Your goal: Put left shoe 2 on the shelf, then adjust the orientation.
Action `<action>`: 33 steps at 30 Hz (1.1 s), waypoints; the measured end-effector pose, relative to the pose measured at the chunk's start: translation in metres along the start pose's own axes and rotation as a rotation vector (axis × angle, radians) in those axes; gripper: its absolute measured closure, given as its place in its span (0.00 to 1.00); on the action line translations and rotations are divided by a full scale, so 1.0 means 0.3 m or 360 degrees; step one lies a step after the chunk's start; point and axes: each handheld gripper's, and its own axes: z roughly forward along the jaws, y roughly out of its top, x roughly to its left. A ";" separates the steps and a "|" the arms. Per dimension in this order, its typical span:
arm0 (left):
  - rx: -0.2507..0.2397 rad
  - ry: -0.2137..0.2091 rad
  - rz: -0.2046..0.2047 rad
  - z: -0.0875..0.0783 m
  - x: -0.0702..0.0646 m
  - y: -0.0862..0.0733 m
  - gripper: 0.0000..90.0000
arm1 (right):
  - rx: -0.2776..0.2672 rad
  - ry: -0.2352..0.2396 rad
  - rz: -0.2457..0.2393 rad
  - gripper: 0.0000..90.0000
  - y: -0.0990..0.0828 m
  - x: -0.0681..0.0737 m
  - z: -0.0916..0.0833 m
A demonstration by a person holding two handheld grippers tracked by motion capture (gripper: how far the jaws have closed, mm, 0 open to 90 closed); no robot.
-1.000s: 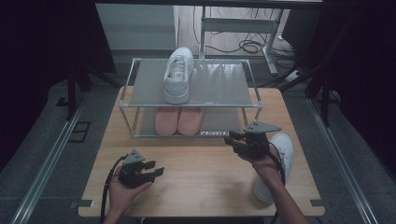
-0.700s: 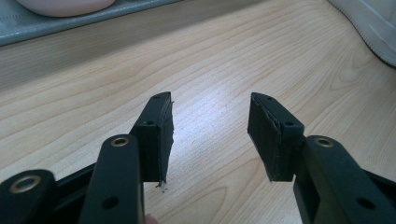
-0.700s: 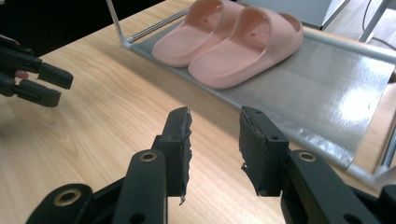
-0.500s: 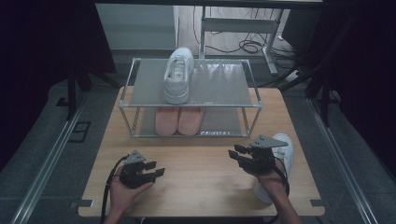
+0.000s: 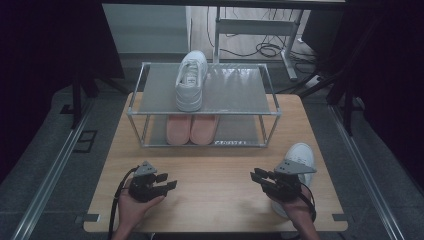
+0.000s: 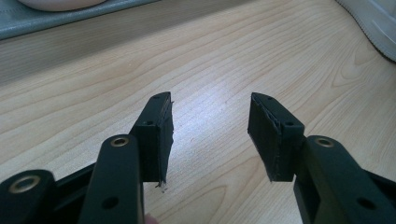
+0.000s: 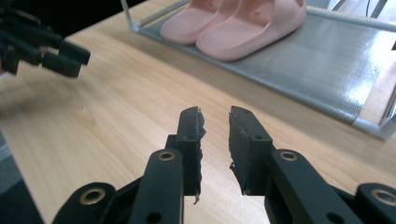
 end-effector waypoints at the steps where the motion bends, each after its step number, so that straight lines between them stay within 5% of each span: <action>1: -0.0001 -0.0001 0.0001 -0.001 0.000 0.000 0.57 | 0.0010 -0.0006 -0.0012 0.84 -0.003 0.004 -0.004; 12: 0.0013 -0.0007 0.0003 0.008 0.000 -0.003 0.56 | 0.0098 -0.0094 -0.0014 0.99 -0.084 0.011 -0.054; 29: 0.0045 -0.0013 -0.0004 0.019 0.001 -0.007 0.56 | 0.0262 -0.0380 -0.0097 1.00 -0.194 0.039 -0.107; 33: 0.0052 -0.0011 -0.0008 0.024 0.002 -0.009 0.56 | 0.0268 -0.0375 -0.0095 1.00 -0.208 0.037 -0.126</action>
